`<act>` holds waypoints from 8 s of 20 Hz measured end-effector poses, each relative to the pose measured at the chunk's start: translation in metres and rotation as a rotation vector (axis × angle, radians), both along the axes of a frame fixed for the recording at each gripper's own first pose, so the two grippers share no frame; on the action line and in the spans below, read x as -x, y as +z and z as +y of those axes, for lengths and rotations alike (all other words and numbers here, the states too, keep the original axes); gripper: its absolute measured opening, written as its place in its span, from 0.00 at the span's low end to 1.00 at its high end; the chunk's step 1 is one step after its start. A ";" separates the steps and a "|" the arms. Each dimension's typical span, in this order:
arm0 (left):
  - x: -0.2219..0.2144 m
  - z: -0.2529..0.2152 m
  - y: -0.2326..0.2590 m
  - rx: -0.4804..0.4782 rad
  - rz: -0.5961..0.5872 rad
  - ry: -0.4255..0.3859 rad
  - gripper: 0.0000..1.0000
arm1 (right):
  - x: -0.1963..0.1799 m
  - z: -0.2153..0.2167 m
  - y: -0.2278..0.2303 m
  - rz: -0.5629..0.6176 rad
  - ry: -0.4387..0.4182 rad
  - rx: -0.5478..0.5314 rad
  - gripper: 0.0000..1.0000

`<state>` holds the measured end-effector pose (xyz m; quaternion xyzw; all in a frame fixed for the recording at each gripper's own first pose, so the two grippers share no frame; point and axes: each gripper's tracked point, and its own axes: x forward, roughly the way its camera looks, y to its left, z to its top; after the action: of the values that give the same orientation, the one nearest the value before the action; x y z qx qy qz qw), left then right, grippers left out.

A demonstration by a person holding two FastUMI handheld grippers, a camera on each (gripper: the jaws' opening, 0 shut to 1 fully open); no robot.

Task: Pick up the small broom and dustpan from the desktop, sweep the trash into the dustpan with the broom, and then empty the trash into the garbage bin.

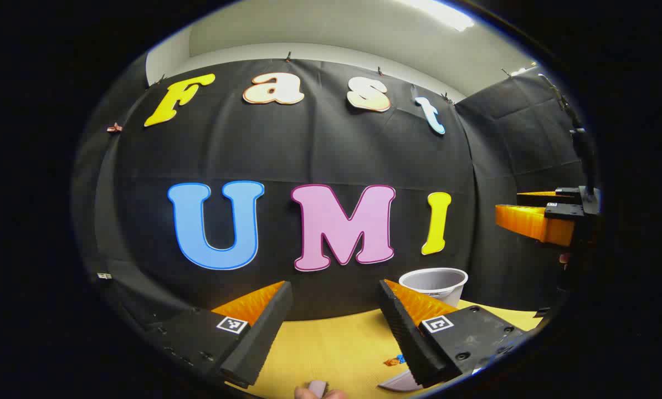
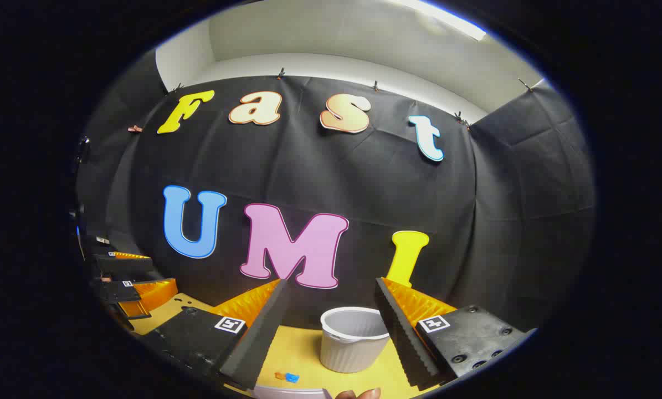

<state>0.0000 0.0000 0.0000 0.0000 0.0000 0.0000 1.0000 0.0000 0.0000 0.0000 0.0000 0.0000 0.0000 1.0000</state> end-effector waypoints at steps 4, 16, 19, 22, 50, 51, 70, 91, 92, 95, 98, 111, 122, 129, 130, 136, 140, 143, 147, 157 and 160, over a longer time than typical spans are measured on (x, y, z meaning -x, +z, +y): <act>-0.018 -0.010 0.003 0.019 0.010 0.007 0.98 | -0.003 -0.012 -0.022 0.025 0.001 -0.001 0.97; -0.047 -0.034 -0.007 -0.057 0.064 0.028 0.98 | -0.030 -0.028 -0.068 0.115 0.045 -0.093 0.97; -0.050 -0.033 -0.011 -0.053 0.080 0.037 0.98 | -0.033 -0.024 -0.069 0.107 0.057 -0.087 0.97; -0.051 -0.033 -0.018 -0.046 0.091 0.044 0.97 | -0.035 -0.022 -0.065 0.098 0.063 -0.082 0.97; 0.022 0.049 -0.070 -0.101 0.181 0.191 0.98 | 0.085 0.044 -0.226 0.751 0.320 -0.093 0.98; 0.026 0.051 -0.075 -0.099 0.188 0.187 0.98 | 0.101 0.048 -0.243 0.809 0.326 -0.086 0.98; 0.100 0.113 -0.088 -0.115 0.214 0.271 0.97 | 0.177 0.091 -0.465 1.329 0.310 0.001 0.73; 0.122 0.121 -0.201 -0.021 0.564 0.217 0.97 | 0.157 0.090 -0.458 1.375 0.421 0.020 0.36; 0.123 0.119 -0.214 -0.004 0.610 0.202 0.97 | 0.157 0.088 -0.451 1.354 0.437 0.030 0.32; 0.131 0.106 -0.253 0.022 0.749 0.132 0.97 | 0.153 0.075 -0.431 1.290 0.460 0.063 0.36; 0.138 0.089 -0.301 0.044 0.921 0.048 0.97 | 0.152 0.062 -0.413 1.249 0.470 0.084 0.36; 0.119 0.072 -0.395 0.024 1.202 0.004 0.85 | 0.159 0.027 -0.400 1.267 0.418 0.047 0.36; 0.107 0.068 -0.415 0.040 1.250 0.013 0.47 | 0.166 0.012 -0.399 1.308 0.438 0.066 0.36; 0.061 0.060 -0.402 -0.051 1.200 -0.030 0.28 | 0.185 -0.001 -0.393 1.510 0.521 0.130 0.40; 0.048 0.053 -0.398 -0.046 1.185 -0.050 0.28 | 0.185 -0.007 -0.394 1.536 0.528 0.159 0.36; -0.027 0.013 -0.387 -0.092 1.136 -0.177 0.29 | 0.184 -0.014 -0.408 1.588 0.572 0.233 0.36; -0.057 -0.013 -0.399 -0.156 1.160 -0.282 0.28 | 0.183 -0.012 -0.415 1.596 0.567 0.212 0.36; -0.066 -0.032 -0.413 -0.192 1.191 -0.335 0.28 | 0.184 -0.014 -0.418 1.597 0.564 0.212 0.36; -0.068 -0.059 -0.415 -0.231 1.211 -0.420 0.28 | 0.183 -0.015 -0.427 1.605 0.552 0.197 0.36; -0.027 -0.136 -0.390 -0.138 1.323 -0.731 0.28 | 0.183 -0.020 -0.438 1.605 0.575 0.191 0.36; -0.007 -0.154 -0.376 -0.056 1.376 -0.815 0.28 | 0.186 -0.019 -0.441 1.597 0.573 0.179 0.36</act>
<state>0.0074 -0.1539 -0.3755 0.0251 0.6168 -0.3652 0.6968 -0.1864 -0.0195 -0.4408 -0.0792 0.7051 0.2529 0.6578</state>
